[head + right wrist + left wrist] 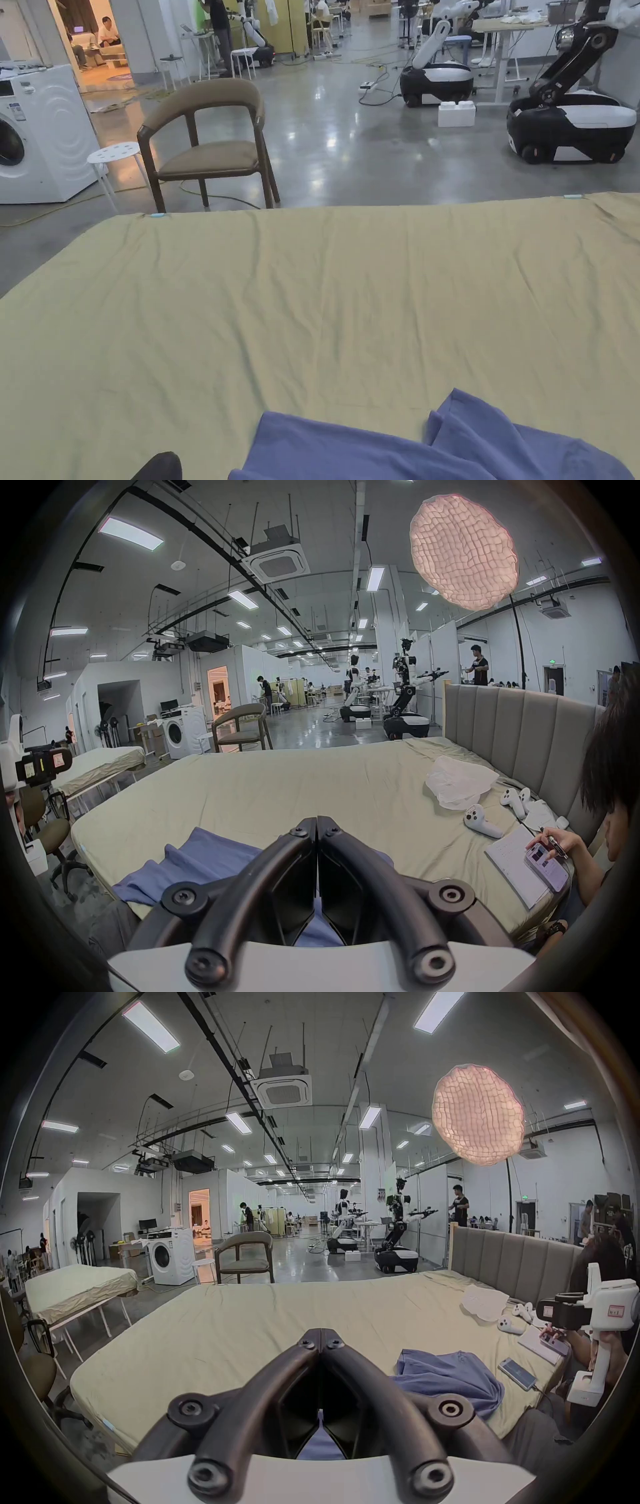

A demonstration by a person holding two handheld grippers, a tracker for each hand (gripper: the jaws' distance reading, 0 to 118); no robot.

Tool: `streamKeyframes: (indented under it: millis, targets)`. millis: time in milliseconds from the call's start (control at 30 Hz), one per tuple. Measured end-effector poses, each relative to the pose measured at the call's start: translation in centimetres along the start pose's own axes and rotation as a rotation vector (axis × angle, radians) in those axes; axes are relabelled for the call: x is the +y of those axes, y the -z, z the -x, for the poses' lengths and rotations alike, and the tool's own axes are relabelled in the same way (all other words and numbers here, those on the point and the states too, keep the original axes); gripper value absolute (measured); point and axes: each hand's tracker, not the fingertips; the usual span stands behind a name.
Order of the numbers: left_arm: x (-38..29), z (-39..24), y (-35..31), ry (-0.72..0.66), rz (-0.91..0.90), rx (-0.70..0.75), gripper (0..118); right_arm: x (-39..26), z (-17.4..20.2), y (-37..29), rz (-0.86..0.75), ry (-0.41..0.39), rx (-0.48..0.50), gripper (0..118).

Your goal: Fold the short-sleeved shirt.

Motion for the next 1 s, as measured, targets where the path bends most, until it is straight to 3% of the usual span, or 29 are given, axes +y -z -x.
streamKeyframes:
  millis: [200, 367, 433, 467, 567, 800, 1000]
  targets:
    - [0.6, 0.9, 2.3, -0.034, 0.076, -0.055, 0, -0.4, -0.4, 0.5, 0.008, 0.016, -0.003, 0]
    - [-0.6, 2.4, 8.8, -0.094, 0.152, -0.137, 3, -1.7, -1.1, 1.1, 0.055, 0.036, -0.022, 0]
    - [-2.0, 3.4, 12.7, -0.162, 0.212, -0.193, 23, -2.1, -1.8, 1.3, 0.087, 0.048, -0.026, 0]
    - [-2.8, 3.8, 14.8, -0.192, 0.242, -0.212, 41, -2.3, -2.0, 1.2, 0.093, 0.047, -0.03, 0]
    - [-4.9, 3.8, 21.6, -0.161, 0.38, -0.192, 68, -2.6, -2.8, 0.8, 0.112, 0.03, -0.069, 0]
    - [-11.7, 4.4, 33.3, -0.161, 0.625, -0.08, 70, -4.0, -6.0, -0.4, 0.177, 0.18, -0.186, 0]
    - [-17.0, 5.0, 37.7, -0.165, 0.734, -0.033, 70, -4.7, -7.0, -0.2, 0.236, 0.164, -0.244, 0]
